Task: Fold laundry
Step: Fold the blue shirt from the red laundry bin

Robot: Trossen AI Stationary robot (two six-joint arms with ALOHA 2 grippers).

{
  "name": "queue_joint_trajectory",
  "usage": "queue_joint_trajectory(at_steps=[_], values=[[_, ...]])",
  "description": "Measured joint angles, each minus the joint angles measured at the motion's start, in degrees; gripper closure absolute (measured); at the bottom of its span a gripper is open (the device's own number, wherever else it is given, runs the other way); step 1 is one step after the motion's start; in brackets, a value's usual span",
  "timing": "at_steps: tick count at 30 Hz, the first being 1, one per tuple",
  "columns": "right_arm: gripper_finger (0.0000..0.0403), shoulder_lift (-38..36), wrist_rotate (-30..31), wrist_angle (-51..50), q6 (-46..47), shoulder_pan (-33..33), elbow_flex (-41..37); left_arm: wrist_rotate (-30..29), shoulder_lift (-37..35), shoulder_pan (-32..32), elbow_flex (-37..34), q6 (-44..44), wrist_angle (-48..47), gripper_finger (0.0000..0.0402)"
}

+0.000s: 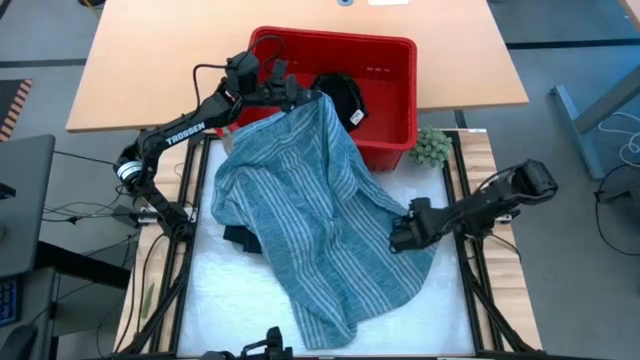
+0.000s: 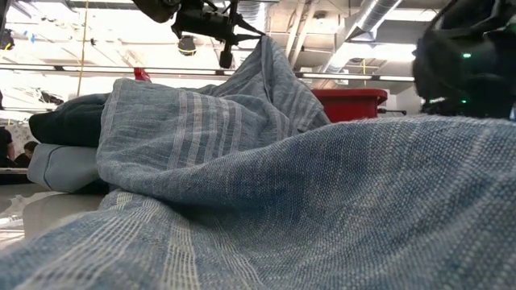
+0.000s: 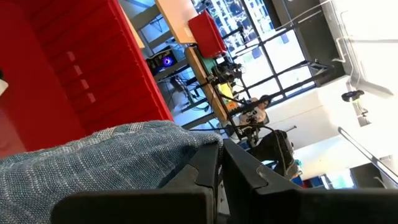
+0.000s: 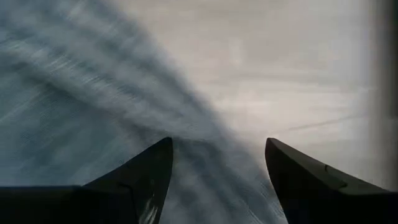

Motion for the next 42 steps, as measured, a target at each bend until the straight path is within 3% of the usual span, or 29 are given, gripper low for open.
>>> queue_joint_trajectory(at_steps=[4,7,10,14,16,21,25,30,36,42], values=[[0.0123,-0.67,-1.67,12.32,-4.68,-0.56,-2.44,0.08,0.01,0.06,0.00,-0.04,-0.02,0.0401],[0.0143,-0.70,-1.68,12.87,-4.97,-0.55,-2.70,0.46,0.02,0.11,0.00,-0.20,-0.02,0.0401],[0.0211,-1.02,-1.40,10.36,-5.61,-0.56,-2.70,1.49,0.01,0.11,0.00,-0.71,0.41,0.0401],[0.0348,-2.93,-1.73,3.91,-8.76,-0.20,-0.65,3.72,0.02,0.48,0.00,-4.61,6.69,0.0401],[0.0381,-4.76,-1.47,-0.09,-10.53,0.37,1.97,4.90,0.00,1.02,0.00,-7.63,11.38,0.0401],[0.0368,-8.60,0.40,-16.51,-11.22,1.22,11.93,6.91,-0.17,2.60,0.00,-15.11,21.74,0.0401],[0.0381,-10.80,5.20,-30.70,-14.19,2.52,23.74,7.35,-2.01,3.39,0.00,-19.08,28.92,0.0401],[0.0381,-14.97,14.93,-30.24,-30.54,3.41,38.36,7.96,-7.02,3.89,0.74,-20.22,33.05,0.0401],[0.0381,-17.28,22.49,-27.09,-55.20,2.96,56.12,9.53,-14.67,1.80,6.48,-10.05,25.17,0.0401],[0.0381,-18.05,21.59,-16.32,-80.01,0.88,72.40,5.83,-21.91,-2.08,17.15,10.76,0.59,0.0401]])
